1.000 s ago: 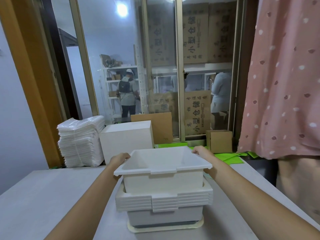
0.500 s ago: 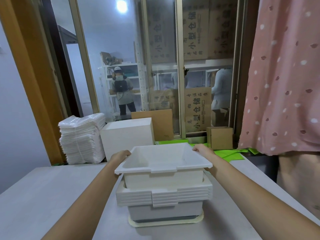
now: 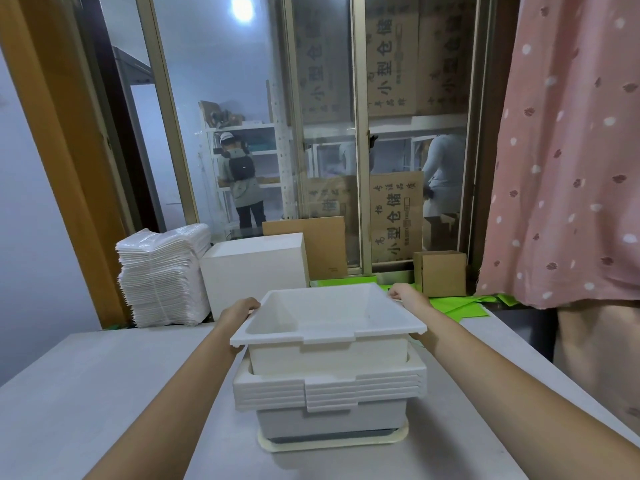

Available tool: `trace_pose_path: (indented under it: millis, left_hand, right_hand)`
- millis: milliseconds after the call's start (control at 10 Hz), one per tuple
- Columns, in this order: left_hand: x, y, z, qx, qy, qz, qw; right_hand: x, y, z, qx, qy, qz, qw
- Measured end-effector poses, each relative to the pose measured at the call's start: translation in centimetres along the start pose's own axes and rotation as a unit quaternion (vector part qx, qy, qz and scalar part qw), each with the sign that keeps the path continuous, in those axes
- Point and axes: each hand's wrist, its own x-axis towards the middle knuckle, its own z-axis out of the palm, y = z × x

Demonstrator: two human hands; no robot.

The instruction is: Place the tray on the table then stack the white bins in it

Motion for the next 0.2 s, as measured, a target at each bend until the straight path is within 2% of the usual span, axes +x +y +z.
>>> trace_pose_path:
  millis: [100,200]
  left_hand:
    - [-0.65,0.16,0.12,-0.022,-0.011,0.001,1.0]
    - [-1.01,0.61,-0.17,-0.004,0.015,0.013,1.0]
  right_hand:
    - [-0.64,-0.48,0.03,0.005,0.003,0.014,1.0]
    - [-1.29,-0.69,-0.45,0.011,0.018,0.002,1.0]
